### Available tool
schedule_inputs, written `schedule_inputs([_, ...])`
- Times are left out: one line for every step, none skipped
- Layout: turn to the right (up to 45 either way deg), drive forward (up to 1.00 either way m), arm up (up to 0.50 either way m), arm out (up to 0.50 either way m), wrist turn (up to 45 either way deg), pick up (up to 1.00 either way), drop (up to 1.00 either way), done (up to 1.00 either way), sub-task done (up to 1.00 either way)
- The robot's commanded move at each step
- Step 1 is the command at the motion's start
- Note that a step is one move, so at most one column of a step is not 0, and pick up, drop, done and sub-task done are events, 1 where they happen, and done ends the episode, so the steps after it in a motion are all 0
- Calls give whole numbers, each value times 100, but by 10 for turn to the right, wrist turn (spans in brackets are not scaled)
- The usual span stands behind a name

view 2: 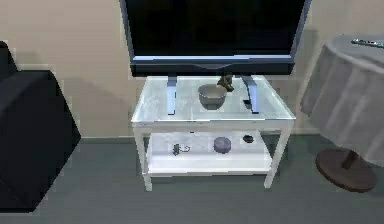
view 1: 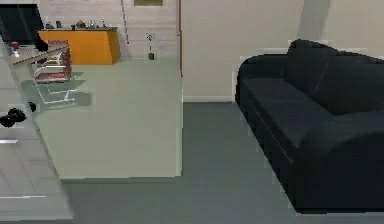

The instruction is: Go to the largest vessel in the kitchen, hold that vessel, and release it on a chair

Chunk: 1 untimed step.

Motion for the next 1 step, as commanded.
schedule_inputs([0, 75, 0, 0, 0, 0, 0, 0, 0])
